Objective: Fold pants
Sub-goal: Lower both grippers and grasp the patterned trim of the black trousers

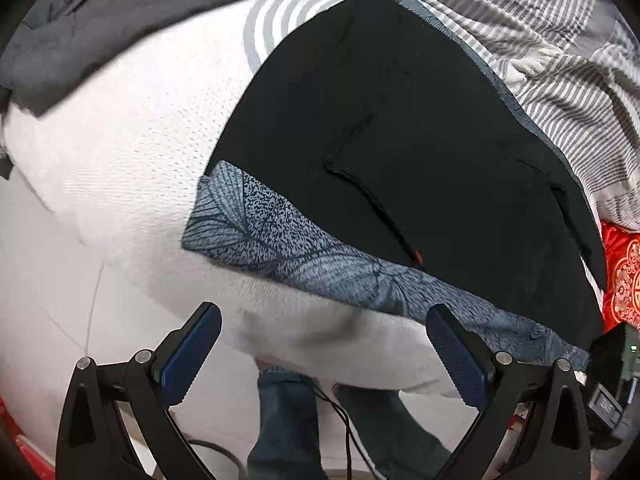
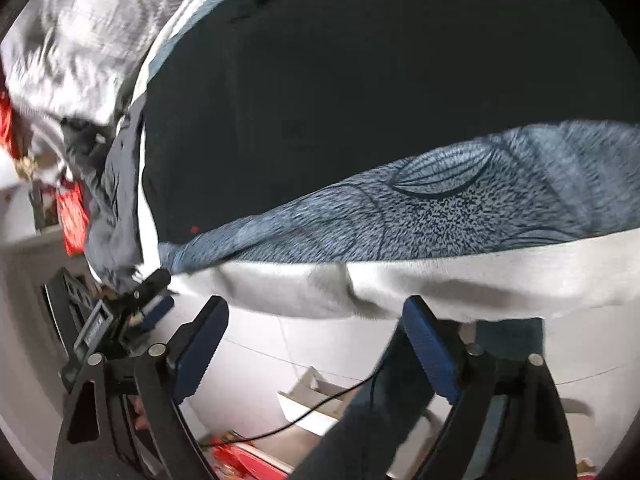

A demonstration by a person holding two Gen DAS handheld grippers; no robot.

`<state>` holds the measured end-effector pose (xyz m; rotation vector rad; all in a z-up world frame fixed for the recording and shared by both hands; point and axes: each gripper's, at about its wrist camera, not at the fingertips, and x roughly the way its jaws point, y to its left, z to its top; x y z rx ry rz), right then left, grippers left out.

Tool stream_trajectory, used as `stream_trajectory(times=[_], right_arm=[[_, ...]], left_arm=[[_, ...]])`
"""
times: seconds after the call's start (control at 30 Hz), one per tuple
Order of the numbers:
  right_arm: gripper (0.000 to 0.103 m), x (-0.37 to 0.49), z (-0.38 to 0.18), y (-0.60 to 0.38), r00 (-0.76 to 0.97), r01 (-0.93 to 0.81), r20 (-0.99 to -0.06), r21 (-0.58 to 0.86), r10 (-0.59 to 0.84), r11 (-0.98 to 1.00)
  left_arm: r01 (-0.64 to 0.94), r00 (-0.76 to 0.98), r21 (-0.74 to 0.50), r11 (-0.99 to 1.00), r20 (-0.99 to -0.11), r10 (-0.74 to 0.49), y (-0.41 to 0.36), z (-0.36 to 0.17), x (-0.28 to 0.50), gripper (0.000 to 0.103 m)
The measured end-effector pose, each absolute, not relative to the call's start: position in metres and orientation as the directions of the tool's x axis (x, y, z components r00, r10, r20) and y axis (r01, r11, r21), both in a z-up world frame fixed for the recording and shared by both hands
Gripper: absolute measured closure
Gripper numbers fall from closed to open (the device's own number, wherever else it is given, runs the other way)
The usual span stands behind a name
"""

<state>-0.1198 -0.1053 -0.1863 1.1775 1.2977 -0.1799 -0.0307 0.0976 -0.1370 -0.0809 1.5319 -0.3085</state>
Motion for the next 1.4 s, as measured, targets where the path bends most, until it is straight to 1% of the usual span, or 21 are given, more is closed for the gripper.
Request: stream_trajectory(times=[0.13, 0.23, 0.33, 0.4, 0.5, 0.57, 0.6, 0.63, 0.77, 0.8, 0.87, 0.9, 0.93, 0.97, 1.0, 1.03, 1.07, 1.13, 1.23, 1.4], right_arm=[[0.020, -0.121, -0.206, -0.113, 0.409, 0.698, -0.772, 0.608, 0.486, 0.379], [0.020, -0.124, -0.212, -0.114, 0.476, 0.680, -0.726, 0.662, 0.496, 0.316], [0.034, -0.124, -0.209, -0.111, 0.531, 0.647, -0.680, 0.711, 0.506, 0.277], [0.034, -0.122, -0.211, -0.112, 0.559, 0.640, -0.656, 0.730, 0.507, 0.240], [0.035, -0.113, -0.216, -0.117, 0.571, 0.640, -0.650, 0.735, 0.501, 0.224], [0.046, -0.103, -0.220, -0.119, 0.559, 0.642, -0.653, 0.731, 0.510, 0.232], [0.066, -0.098, -0.223, -0.118, 0.546, 0.647, -0.660, 0.724, 0.515, 0.240], [0.076, -0.096, -0.223, -0.118, 0.540, 0.652, -0.662, 0.719, 0.520, 0.240], [0.088, -0.100, -0.216, -0.120, 0.588, 0.620, -0.612, 0.761, 0.529, 0.192], [0.089, -0.100, -0.213, -0.120, 0.595, 0.613, -0.603, 0.768, 0.532, 0.185], [0.089, -0.101, -0.207, -0.120, 0.603, 0.600, -0.589, 0.779, 0.539, 0.181], [0.089, -0.101, -0.205, -0.120, 0.602, 0.596, -0.587, 0.781, 0.541, 0.185], [0.089, -0.101, -0.203, -0.121, 0.601, 0.592, -0.585, 0.783, 0.544, 0.189], [0.089, -0.101, -0.202, -0.122, 0.598, 0.591, -0.585, 0.784, 0.548, 0.192], [0.089, -0.101, -0.202, -0.124, 0.596, 0.590, -0.585, 0.784, 0.550, 0.195], [0.089, -0.100, -0.201, -0.124, 0.594, 0.589, -0.585, 0.784, 0.552, 0.197], [0.089, -0.099, -0.201, -0.124, 0.590, 0.589, -0.586, 0.783, 0.556, 0.201], [0.090, -0.097, -0.199, -0.124, 0.589, 0.587, -0.585, 0.784, 0.557, 0.202], [0.090, -0.093, -0.195, -0.123, 0.591, 0.586, -0.581, 0.786, 0.560, 0.197], [0.090, -0.090, -0.187, -0.126, 0.588, 0.577, -0.582, 0.789, 0.561, 0.213]], left_arm=[[0.123, -0.004, -0.287, 0.950, -0.957, -0.288, 0.099, -0.151, -0.027, 0.000], [0.126, -0.011, -0.313, 0.941, -0.949, -0.315, 0.097, -0.157, -0.026, 0.000], [0.131, -0.016, -0.326, 0.936, -0.945, -0.327, 0.093, -0.160, -0.024, 0.000], [0.124, -0.023, -0.341, 0.932, -0.940, -0.340, 0.090, -0.162, -0.023, 0.000], [0.113, -0.030, -0.346, 0.931, -0.938, -0.345, 0.089, -0.167, -0.020, 0.000], [0.100, -0.031, -0.346, 0.933, -0.938, -0.345, 0.087, -0.169, -0.017, 0.000], [0.093, -0.030, -0.347, 0.933, -0.938, -0.346, 0.088, -0.169, -0.017, 0.000], [0.080, -0.028, -0.350, 0.933, -0.937, -0.349, 0.088, -0.169, -0.016, 0.000], [0.016, -0.029, -0.377, 0.926, -0.926, -0.377, 0.096, -0.167, -0.015, 0.001], [-0.003, -0.027, -0.383, 0.924, -0.923, -0.383, 0.099, -0.166, -0.013, 0.005], [-0.039, -0.030, -0.397, 0.917, -0.917, -0.398, 0.102, -0.165, -0.010, 0.007], [-0.050, -0.028, -0.406, 0.913, -0.913, -0.407, 0.102, -0.164, -0.009, 0.013], [-0.062, -0.028, -0.403, 0.913, -0.914, -0.405, 0.101, -0.163, -0.006, 0.013], [-0.066, -0.030, -0.404, 0.912, -0.913, -0.407, 0.101, -0.163, -0.005, 0.019], [-0.069, -0.025, -0.404, 0.912, -0.913, -0.406, 0.096, -0.162, -0.002, 0.030], [-0.067, -0.018, -0.401, 0.914, -0.915, -0.403, 0.094, -0.160, 0.000, 0.035], [-0.063, -0.009, -0.415, 0.907, -0.909, -0.417, 0.093, -0.158, 0.002, 0.051], [-0.067, -0.011, -0.457, 0.887, -0.889, -0.458, 0.100, -0.158, 0.003, 0.081], [-0.086, -0.003, -0.506, 0.858, -0.861, -0.508, 0.109, -0.158, 0.003, 0.083], [-0.030, 0.008, -0.494, 0.869, -0.869, -0.494, 0.101, -0.147, 0.004, 0.083]])
